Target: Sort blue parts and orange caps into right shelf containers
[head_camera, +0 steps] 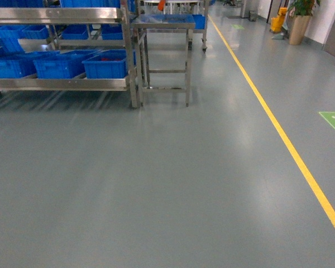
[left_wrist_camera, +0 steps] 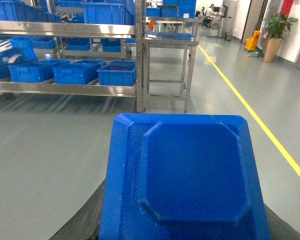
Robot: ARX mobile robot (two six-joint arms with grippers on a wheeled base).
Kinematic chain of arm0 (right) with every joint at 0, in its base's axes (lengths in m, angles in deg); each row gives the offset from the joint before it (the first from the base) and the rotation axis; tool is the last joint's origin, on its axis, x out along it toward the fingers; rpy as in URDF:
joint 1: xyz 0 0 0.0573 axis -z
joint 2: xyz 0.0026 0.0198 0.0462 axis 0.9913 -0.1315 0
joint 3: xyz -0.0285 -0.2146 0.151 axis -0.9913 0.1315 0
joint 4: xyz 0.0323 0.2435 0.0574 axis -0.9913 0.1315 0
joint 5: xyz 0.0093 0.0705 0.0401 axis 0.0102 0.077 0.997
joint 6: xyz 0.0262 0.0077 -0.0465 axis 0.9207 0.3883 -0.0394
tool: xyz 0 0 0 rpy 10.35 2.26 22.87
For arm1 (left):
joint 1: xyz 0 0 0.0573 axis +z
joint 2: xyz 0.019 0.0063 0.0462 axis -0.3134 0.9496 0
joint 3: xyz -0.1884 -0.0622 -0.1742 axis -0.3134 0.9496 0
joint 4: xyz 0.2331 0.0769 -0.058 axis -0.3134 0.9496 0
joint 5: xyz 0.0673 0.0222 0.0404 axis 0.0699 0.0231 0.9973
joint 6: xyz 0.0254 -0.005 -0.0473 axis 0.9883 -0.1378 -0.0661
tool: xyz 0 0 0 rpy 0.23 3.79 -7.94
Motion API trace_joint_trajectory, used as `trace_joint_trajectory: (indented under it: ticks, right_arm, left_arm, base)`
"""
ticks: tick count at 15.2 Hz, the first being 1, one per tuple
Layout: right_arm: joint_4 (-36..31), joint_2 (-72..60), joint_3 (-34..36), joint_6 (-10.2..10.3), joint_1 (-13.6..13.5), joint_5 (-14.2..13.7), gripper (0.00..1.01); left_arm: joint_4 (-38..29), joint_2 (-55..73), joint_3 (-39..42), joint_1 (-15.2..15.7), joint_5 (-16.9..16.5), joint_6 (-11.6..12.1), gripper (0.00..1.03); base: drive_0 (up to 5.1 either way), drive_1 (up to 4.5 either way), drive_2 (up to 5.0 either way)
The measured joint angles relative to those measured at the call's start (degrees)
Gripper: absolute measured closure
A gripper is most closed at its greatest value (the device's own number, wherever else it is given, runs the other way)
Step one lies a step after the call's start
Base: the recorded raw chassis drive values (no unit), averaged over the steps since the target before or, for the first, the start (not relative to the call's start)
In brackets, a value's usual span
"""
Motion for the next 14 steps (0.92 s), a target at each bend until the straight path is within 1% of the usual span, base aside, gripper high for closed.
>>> trace_joint_trajectory:
  ticks: [14]
  right_arm:
    - [-0.04, -0.02, 0.0, 0.0, 0.0, 0.0, 0.57]
  left_arm:
    - [0.0, 0.0, 0.0, 0.0, 0.02, -0.02, 0.61]
  base:
    - [0.1, 4.39, -4.3]
